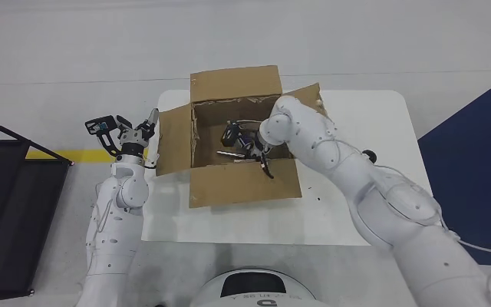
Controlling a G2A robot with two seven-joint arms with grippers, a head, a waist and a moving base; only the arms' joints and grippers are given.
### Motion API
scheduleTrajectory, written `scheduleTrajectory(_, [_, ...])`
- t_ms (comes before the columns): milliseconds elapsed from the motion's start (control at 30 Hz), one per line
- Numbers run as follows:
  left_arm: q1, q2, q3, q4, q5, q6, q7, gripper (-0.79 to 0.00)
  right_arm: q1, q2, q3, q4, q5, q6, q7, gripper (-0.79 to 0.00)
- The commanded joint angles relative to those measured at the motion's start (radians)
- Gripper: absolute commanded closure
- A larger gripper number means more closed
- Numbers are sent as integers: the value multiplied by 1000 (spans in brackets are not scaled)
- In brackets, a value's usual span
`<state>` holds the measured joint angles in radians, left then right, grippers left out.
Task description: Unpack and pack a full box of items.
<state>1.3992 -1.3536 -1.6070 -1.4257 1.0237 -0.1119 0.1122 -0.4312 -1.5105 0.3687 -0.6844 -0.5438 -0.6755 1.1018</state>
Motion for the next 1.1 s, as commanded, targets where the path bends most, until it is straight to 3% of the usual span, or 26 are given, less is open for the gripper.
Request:
scheduleTrajectory(0, [0,0,0,0,0,0,0,-785,3,-9,-7,14,-14,-5,-16,-428])
scheduleTrajectory(267, [0,0,0,0,0,0,0,-785,7,-54,-49,75,-88,-28,-74,-496])
scheduleTrajectory(333, [0,0,0,0,0,0,0,-785,8,-68,-58,94,-95,-37,-74,-471])
scheduleTrajectory(367, [0,0,0,0,0,0,0,-785,9,-74,-62,103,-97,-43,-73,-376])
scheduleTrajectory(467, [0,0,0,0,0,0,0,-785,17,-93,-69,134,-102,-50,-77,-262])
scheduleTrajectory(533, [0,0,0,0,0,0,0,-785,28,-103,-70,155,-104,-57,-81,0])
scheduleTrajectory(733, [0,0,0,0,0,0,0,-785,88,-108,-34,213,-62,-117,-109,0])
scheduleTrajectory(1067, [0,0,0,0,0,0,0,-785,133,-60,34,198,-32,-153,-158,0])
